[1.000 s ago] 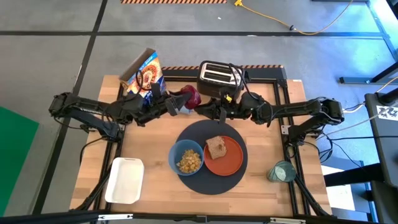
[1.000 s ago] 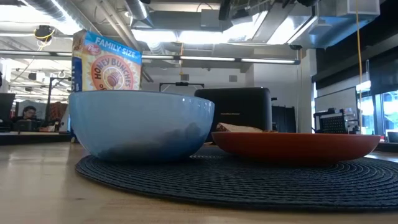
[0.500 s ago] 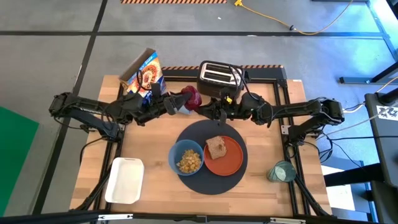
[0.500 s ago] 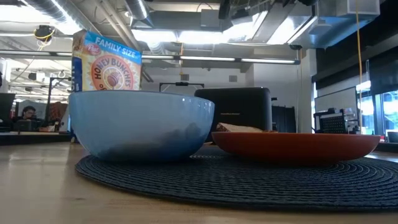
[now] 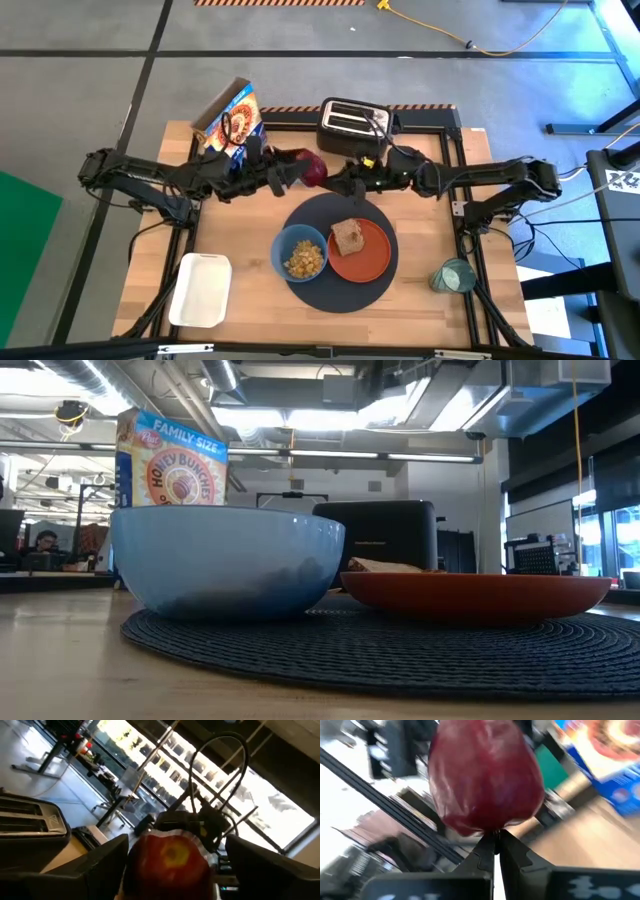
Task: Arrange a breakfast setting
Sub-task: Put the red apple from the white bin onto the orange plate
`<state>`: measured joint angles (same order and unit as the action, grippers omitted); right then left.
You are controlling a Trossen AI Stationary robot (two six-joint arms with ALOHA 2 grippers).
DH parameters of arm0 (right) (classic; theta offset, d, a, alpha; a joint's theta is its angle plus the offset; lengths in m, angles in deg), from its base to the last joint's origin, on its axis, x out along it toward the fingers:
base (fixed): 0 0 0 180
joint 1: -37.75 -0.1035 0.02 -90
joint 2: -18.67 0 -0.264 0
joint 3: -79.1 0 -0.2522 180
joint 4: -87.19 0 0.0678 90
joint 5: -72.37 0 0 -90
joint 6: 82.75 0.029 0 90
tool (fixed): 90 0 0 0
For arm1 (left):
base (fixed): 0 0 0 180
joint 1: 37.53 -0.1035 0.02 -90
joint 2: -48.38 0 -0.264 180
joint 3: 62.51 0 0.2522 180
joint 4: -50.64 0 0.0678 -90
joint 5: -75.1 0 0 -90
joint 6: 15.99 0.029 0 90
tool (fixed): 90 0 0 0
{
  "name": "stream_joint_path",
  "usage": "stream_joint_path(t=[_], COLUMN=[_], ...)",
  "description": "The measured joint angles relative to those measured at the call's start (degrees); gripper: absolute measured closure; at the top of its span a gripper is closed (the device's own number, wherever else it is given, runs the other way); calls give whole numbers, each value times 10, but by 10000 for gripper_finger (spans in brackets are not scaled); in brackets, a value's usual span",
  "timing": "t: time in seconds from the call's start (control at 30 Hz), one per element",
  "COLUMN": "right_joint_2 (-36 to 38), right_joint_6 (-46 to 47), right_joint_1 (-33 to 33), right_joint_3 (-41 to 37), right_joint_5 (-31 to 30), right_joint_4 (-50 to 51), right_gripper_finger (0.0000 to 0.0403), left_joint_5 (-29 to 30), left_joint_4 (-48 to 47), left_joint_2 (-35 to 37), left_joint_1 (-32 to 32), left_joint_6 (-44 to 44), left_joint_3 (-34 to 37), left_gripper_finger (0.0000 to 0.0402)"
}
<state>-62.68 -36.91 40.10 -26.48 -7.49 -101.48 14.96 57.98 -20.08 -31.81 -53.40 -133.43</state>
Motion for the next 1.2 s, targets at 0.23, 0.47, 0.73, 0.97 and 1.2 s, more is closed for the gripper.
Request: stream_joint_path(t=[0.23,0.47,0.73,0.97,1.2], right_joint_2=[81,142,143,110,31], right_joint_6=[-20,33,100,189,212], right_joint_1=[7,15,-38,-89,-95], right_joint_3=[0,0,0,0,0], right_joint_5=[-5,38,116,173,270], right_joint_4=[228,476,715,830,804], right_gripper_finger=[402,402,402,402,400], left_joint_5=[-39,-76,-91,-79,-79], left_joint_4=[-77,-90,-110,-164,-198], left_joint_2=[7,7,7,7,7], left_joint_1=[0,4,19,26,26], left_joint_6=[0,5,35,36,36], left_joint_3=[0,0,0,0,0], left_gripper_finger=[35,32,35,35,35])
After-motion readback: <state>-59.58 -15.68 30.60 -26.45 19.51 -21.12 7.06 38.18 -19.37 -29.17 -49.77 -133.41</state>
